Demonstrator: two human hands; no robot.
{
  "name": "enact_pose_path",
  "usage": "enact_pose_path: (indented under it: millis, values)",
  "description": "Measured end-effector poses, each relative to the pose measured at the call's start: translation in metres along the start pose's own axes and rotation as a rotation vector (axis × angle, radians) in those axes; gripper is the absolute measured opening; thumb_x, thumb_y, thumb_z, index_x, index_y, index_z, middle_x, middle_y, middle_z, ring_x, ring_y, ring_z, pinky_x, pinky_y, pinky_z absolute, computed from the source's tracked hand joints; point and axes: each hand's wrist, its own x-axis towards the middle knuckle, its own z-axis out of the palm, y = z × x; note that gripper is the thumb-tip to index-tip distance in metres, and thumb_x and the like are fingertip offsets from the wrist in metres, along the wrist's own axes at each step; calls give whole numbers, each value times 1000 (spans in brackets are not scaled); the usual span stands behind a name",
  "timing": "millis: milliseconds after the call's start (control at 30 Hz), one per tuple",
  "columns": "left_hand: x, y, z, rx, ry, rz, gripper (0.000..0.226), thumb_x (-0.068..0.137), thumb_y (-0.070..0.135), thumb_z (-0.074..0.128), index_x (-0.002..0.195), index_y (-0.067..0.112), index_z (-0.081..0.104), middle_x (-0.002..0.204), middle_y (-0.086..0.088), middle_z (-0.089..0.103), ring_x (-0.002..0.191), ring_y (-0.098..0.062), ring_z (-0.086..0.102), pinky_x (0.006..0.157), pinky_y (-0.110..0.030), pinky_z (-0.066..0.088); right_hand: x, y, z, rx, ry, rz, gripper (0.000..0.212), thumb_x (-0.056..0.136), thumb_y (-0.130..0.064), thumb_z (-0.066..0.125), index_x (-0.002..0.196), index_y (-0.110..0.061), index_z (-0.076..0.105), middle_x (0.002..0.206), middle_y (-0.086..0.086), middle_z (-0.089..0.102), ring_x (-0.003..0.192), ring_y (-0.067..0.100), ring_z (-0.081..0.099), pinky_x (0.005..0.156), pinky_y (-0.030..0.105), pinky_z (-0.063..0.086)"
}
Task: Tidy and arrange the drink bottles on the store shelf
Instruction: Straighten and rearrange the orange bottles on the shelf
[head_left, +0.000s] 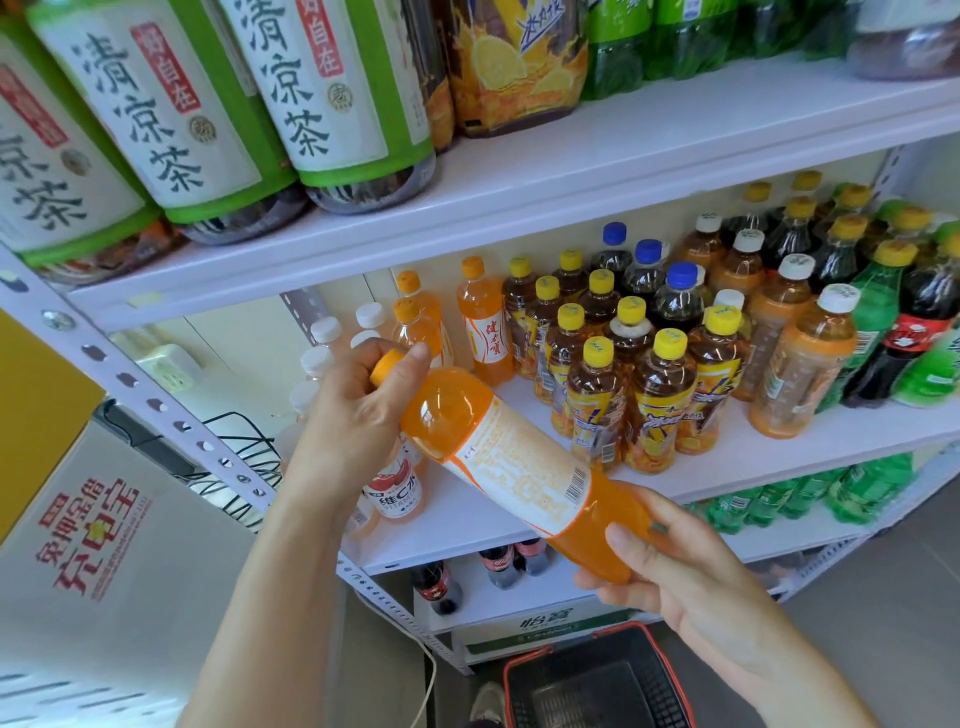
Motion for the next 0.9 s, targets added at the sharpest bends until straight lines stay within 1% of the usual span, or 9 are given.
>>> enact_pose_path:
  millis: [100, 233, 300, 367, 467, 633, 700, 800, 900]
  values:
    - [4, -1, -10, -56, -101, -12, 33, 87, 50, 65, 92, 18, 64, 73, 4, 64, 68, -13, 60, 62, -29, 49, 3, 2, 1, 1, 51, 41, 54, 76, -55, 71, 109, -13, 68, 89, 22, 70, 61, 36, 68, 45, 29, 54]
    - [8, -2, -20, -205, -284, 24, 20, 84, 38, 66, 95, 21, 66, 66, 3, 51, 56, -11, 43, 49, -19, 33, 7, 2, 2, -7, 73, 231, 77, 70, -77, 45, 66, -5, 72, 60, 24, 59, 36, 25, 51, 33, 21, 38]
    - [10, -2, -18, -162, -269, 74, 21, 87, 36, 64, 94, 17, 66, 59, 11, 51, 50, -4, 42, 46, -14, 34, 7, 0, 1, -7, 22, 308, 81, 70, -78, 41, 69, -2, 70, 55, 23, 55, 31, 23, 46, 32, 19, 33]
    - [12, -3, -14, -124, -230, 94, 24, 90, 35, 59, 95, 12, 64, 57, 14, 53, 48, -1, 46, 46, -12, 37, 8, 0, -1, -14, -20, 354, 86, 73, -76, 40, 87, 4, 67, 54, 22, 54, 30, 22, 45, 32, 19, 33]
    - [14, -6, -14, -78, -196, 84, 28, 88, 41, 60, 95, 14, 64, 57, 12, 53, 48, -2, 45, 46, -13, 37, 12, 2, -1, -49, -17, 381, 86, 79, -74, 36, 105, 4, 59, 54, 22, 55, 30, 22, 45, 32, 19, 33]
    - [18, -6, -25, 47, -276, 40, 38, 74, 53, 72, 91, 20, 70, 72, -11, 62, 61, -17, 56, 54, -25, 48, 22, 8, -2, -148, 53, 358, 83, 77, -73, 37, 91, 5, 62, 63, 28, 62, 37, 25, 52, 33, 22, 37]
    - [19, -6, -28, 24, -289, 41, 39, 76, 50, 77, 90, 14, 71, 62, -5, 56, 52, -13, 48, 47, -21, 41, 27, 12, 1, -172, 64, 351, 79, 81, -71, 35, 93, 1, 65, 73, 30, 68, 44, 28, 58, 35, 23, 42]
    - [22, -7, -27, 49, -252, 73, 30, 80, 39, 75, 92, 12, 71, 59, -1, 53, 48, -12, 46, 43, -23, 41, 36, 18, 10, -239, 128, 299, 50, 94, -59, 36, 108, -18, 61, 81, 18, 75, 60, 28, 70, 45, 27, 50]
    - [28, -10, -23, 197, -243, 174, 30, 80, 42, 70, 91, 14, 70, 67, 2, 64, 53, -11, 54, 51, -22, 46, 47, 23, 14, -484, 194, 140, 21, 97, -38, 52, 117, -34, 56, 93, 1, 73, 82, 23, 71, 60, 37, 54]
